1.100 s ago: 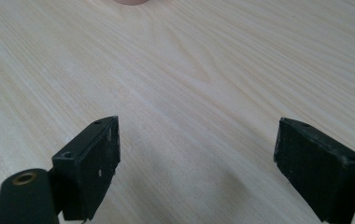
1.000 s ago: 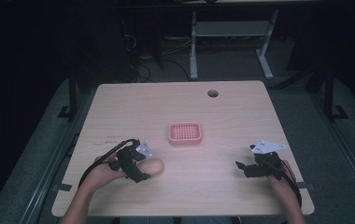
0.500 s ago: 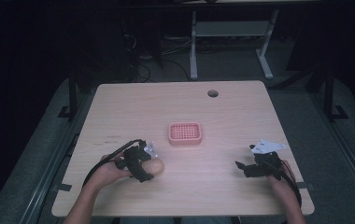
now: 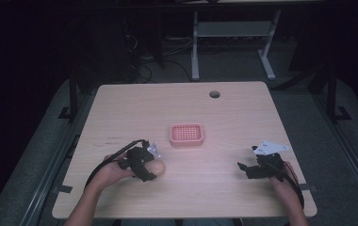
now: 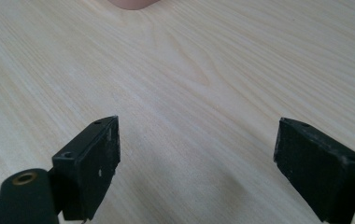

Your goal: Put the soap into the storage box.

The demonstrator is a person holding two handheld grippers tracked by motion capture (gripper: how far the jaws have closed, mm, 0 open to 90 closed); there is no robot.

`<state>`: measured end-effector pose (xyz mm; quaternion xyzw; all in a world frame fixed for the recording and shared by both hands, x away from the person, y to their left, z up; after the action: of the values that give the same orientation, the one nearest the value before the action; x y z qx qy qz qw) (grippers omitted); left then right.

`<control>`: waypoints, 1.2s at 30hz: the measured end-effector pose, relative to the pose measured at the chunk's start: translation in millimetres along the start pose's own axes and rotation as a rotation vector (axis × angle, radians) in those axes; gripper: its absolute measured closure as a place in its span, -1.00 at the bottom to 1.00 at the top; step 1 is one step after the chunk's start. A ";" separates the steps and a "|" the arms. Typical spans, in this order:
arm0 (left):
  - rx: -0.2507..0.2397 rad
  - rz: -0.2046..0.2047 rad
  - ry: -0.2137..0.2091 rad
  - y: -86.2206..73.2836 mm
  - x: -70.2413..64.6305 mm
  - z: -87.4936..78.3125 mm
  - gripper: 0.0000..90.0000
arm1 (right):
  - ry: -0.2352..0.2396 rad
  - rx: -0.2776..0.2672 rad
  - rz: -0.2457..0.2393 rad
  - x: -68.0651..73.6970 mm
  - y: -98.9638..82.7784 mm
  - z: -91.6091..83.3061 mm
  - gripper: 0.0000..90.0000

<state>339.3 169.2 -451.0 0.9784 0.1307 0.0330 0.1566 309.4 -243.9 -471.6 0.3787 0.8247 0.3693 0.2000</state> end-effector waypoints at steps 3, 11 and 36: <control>-0.001 0.001 0.004 0.1 -0.2 0.0 -0.29 | 0.000 0.000 -0.002 -0.1 -0.1 0.1 -0.69; -0.015 0.000 -0.008 1.4 0.0 -2.7 -0.29 | 0.000 -0.004 0.006 0.0 0.1 0.0 -0.69; -0.031 0.013 -0.001 16.6 9.6 -13.7 -0.29 | 0.005 -0.008 -0.004 0.8 1.0 -0.7 -0.69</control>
<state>351.2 160.6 -432.6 0.9768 0.1235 0.0354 0.1715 309.0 -243.1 -470.4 0.3754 0.8245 0.3730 0.2000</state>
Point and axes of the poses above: each handheld gripper's, and its own axes: z roughly forward along the jaws, y roughly out of its top, x roughly to its left, the point moved 1 cm from there along z, roughly forward along the jaws, and after that the axes turned 3 degrees about z, right-handed, at the moved point
